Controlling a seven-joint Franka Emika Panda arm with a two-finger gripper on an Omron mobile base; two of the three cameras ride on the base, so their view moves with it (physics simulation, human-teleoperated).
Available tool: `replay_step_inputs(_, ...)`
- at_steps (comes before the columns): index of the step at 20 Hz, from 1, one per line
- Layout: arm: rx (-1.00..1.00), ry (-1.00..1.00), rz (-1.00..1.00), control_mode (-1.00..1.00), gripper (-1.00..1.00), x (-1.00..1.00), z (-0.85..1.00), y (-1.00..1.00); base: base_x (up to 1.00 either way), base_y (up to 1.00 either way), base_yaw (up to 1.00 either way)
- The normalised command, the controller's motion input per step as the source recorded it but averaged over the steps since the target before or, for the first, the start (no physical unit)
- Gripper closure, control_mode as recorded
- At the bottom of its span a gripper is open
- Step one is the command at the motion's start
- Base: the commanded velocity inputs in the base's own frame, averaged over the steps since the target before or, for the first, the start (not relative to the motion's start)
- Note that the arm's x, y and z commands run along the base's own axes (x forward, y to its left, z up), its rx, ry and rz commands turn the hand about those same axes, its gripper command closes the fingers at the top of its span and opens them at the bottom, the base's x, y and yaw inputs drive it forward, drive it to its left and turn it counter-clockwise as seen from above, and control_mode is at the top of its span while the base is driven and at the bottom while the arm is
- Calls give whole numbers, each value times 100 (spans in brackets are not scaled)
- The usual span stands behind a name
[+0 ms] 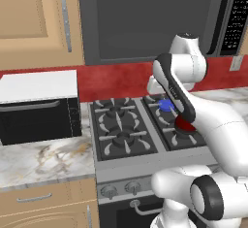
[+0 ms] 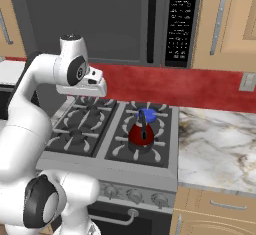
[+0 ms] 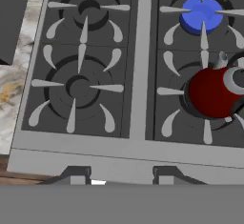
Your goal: Turn off the rear right burner of the stove.
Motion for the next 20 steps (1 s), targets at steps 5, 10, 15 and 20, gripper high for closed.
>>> replay_step_inputs(5, 0, 0, 0, -100, -100, -21, -7, 0, 0, 0, 0)
replay_step_inputs(10, 0, 0, 0, -100, -100, -55, -27, -15, 0, 0, 0)
replay_step_inputs(15, -2, -1, 15, -100, -100, -61, -24, -30, 0, 0, 0)
replay_step_inputs(20, 0, -1, 25, -100, -100, -56, -22, -55, 0, 0, 0)
